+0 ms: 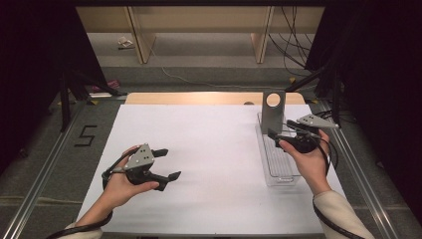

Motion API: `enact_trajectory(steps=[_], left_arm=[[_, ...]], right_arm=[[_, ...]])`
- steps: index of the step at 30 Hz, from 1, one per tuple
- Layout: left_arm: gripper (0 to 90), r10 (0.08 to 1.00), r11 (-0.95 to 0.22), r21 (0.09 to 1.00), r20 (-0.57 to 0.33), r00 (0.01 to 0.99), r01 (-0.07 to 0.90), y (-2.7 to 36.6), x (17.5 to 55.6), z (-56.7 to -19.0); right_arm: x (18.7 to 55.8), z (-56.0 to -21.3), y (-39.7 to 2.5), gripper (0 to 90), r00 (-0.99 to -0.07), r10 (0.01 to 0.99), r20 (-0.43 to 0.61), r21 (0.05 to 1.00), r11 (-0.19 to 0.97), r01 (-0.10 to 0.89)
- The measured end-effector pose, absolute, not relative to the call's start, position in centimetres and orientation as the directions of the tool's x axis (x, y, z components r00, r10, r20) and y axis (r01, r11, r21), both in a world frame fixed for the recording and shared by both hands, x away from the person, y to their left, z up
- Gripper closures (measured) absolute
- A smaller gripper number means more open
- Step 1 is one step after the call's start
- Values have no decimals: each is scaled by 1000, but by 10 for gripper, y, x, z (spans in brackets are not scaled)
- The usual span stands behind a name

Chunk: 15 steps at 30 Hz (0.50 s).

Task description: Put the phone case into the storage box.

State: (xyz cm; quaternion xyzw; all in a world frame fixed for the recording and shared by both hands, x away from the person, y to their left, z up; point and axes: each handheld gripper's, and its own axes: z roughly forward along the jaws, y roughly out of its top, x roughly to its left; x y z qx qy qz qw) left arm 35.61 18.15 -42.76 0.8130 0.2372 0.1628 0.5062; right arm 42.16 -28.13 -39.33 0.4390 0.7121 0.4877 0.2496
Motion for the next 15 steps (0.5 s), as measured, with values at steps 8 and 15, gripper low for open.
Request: enact_trajectory(steps=[8, 15], left_arm=[[140, 551, -375, 900, 25, 834, 221, 182, 356, -428], [139, 551, -376, 900, 26, 834, 221, 181, 356, -428]], right_arm=[[414, -392, -280, 164, -510, 857, 70, 916, 147, 373], [406, -392, -280, 164, -527, 847, 69, 915, 156, 372]])
